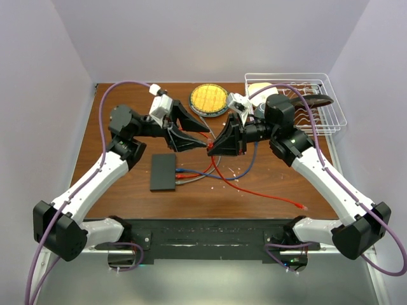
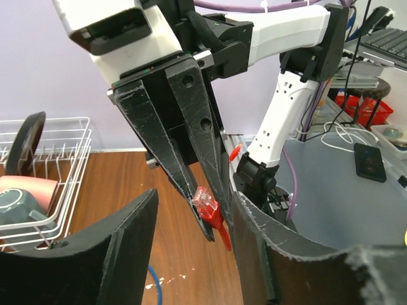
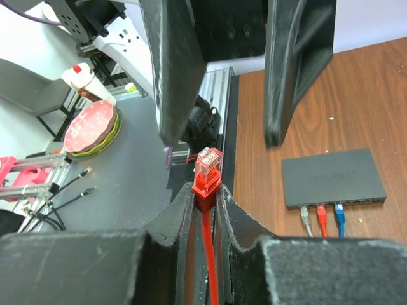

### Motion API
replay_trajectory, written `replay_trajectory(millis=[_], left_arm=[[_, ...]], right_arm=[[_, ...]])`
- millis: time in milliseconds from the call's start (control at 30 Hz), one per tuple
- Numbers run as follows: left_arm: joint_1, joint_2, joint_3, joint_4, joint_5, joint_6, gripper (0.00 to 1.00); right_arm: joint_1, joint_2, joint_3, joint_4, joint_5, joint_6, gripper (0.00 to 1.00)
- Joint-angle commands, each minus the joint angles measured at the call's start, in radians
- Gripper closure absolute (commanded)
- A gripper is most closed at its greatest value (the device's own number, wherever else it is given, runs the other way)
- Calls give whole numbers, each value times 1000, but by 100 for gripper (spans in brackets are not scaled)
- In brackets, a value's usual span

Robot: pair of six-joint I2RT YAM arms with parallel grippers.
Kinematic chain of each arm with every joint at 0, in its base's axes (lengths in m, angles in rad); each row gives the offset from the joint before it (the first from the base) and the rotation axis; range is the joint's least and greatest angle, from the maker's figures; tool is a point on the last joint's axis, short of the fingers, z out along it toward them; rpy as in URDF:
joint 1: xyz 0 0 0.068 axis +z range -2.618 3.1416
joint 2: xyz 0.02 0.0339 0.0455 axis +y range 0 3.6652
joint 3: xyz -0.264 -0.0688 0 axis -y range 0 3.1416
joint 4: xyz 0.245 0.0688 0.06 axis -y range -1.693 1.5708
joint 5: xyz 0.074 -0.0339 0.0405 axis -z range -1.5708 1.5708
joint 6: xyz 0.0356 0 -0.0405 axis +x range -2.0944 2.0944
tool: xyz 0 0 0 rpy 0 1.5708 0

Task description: Insert the plug into the switch port

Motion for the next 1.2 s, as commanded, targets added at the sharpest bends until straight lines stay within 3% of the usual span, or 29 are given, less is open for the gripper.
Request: replay_trajectory(millis=[0, 200, 300, 400, 433, 533, 600, 700, 733, 833, 933, 1167], left_arm=[[-33, 20, 15, 57, -14, -29, 47], [-62, 44, 30, 51, -25, -29, 59], [-68, 47, 30, 53, -34, -29, 74], [-76, 49, 33, 50, -45, -29, 98], [-74, 49, 33, 51, -54, -32, 100], [-77, 38, 36, 28, -109, -24, 100], [-77, 20, 39, -34, -173, -9, 100], [-80, -17, 46, -163, -359, 53, 100], [-83, -28, 46, -197, -472, 74, 100], [-86, -62, 47, -283, -639, 91, 100], [-86, -98, 49, -350, -797, 85, 100], [-86, -128, 92, -557, -1114, -38, 100]], right_arm=[[1, -21, 21, 57, -21, 44, 100], [-1, -23, 17, 55, -15, 46, 100], [-1, -23, 14, 54, -13, 44, 100], [-1, -23, 11, 49, -6, 41, 100], [1, -24, 12, 44, 2, 41, 100], [1, -35, 26, 0, 75, 17, 80], [1, -52, 38, -57, 152, -17, 54], [1, -86, 50, -98, 307, -45, 32], [1, -93, 56, -104, 408, -51, 30], [-1, -130, 47, -120, 566, -60, 17], [2, -162, 27, -101, 717, -59, 11], [15, -147, 29, -57, 890, -11, 11]])
